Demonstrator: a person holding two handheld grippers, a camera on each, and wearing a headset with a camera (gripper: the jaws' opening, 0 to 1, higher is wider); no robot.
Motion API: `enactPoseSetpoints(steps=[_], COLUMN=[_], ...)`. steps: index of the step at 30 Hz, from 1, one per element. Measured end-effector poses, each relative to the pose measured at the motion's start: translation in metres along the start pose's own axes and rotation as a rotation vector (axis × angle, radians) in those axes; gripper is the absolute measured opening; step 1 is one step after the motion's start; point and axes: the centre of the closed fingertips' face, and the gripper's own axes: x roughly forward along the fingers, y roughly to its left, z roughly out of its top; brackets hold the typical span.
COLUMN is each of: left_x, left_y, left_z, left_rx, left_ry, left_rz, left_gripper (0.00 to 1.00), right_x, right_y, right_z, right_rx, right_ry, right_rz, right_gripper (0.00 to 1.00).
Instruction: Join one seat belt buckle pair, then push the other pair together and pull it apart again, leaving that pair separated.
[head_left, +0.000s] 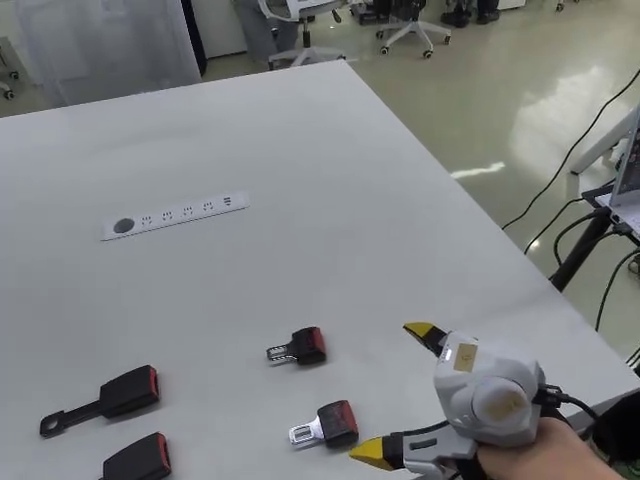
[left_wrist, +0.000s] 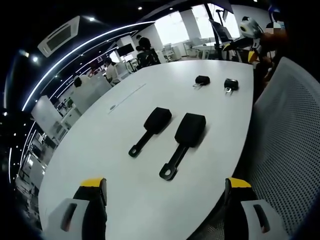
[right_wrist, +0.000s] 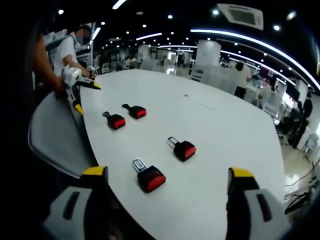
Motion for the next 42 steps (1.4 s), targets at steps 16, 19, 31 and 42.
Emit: enactPoseSetpoints(steps=[16,19,31,42], left_x=[-0.001,-0.003,-0.004,-0.002], left_y=[-0.001,0.001,0.001,-0.005], left_z=[0.002,0.005,0.01,0.006], left_rx=[-0.004,-0.011,-0.007,0.001], left_ry=[0.009,-0.006,-0.025,0.001], left_rz=[0.002,0.009,0.005,-0.019], left_gripper=[1.0,1.0,1.0,1.0], right_x=[-0.001,0.001,0.003,-0.007], right_y=[0.006,0.003,0.006,-0.002], right_z=[-0.003,0.004,0.006,-0.004], right_rx=[0.008,-0.005,-0.015,0.02], right_ry=[0.014,0.018,0.03,0.017], right_rz=[0.017,0.012,0.009,-0.032], right_gripper=[1.0,1.0,1.0,1.0])
